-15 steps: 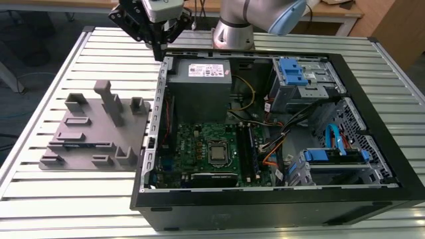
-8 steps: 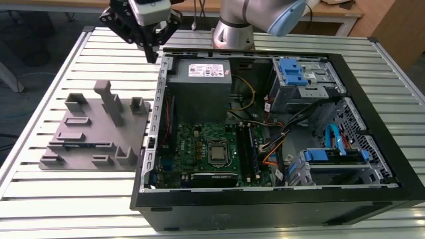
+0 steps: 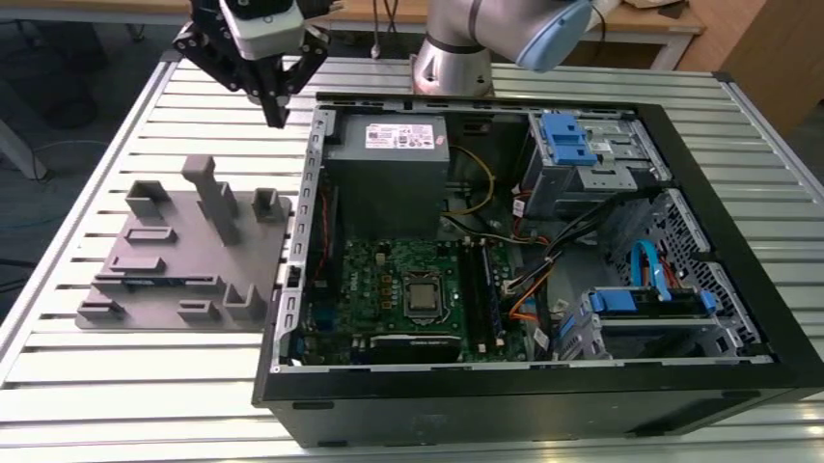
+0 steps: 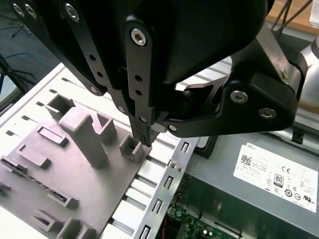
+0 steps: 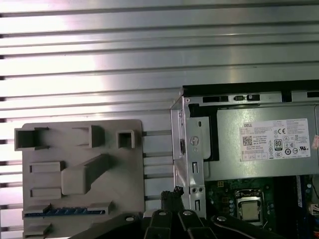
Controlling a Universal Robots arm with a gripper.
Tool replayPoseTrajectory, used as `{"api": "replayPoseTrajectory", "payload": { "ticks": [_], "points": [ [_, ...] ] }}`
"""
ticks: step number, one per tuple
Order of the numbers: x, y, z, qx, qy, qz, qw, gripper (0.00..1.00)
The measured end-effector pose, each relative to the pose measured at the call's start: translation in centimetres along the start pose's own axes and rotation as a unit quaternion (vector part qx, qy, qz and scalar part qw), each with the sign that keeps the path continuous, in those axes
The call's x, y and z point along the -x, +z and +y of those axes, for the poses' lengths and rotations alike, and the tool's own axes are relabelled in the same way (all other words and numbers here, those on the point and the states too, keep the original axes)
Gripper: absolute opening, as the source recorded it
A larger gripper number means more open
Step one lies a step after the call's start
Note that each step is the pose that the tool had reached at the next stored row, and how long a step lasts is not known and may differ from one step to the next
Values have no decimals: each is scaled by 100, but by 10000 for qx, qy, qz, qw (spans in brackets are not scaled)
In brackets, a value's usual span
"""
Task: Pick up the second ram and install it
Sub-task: 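Reach for the second ram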
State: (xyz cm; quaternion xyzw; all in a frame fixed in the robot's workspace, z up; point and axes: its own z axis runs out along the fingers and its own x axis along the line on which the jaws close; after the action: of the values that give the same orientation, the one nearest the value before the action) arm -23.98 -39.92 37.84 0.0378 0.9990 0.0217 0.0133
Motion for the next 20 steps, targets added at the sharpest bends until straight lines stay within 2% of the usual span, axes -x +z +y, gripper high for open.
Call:
{"api": "replayPoseTrajectory", "payload": {
  "ticks": [7,15,20],
  "points": [
    [-144,52,-38,1,0,-1,10000,7],
    [-394,98,-133,0,0,0,10000,7],
    [-539,115,-159,0,0,0,10000,7]
  ]
}}
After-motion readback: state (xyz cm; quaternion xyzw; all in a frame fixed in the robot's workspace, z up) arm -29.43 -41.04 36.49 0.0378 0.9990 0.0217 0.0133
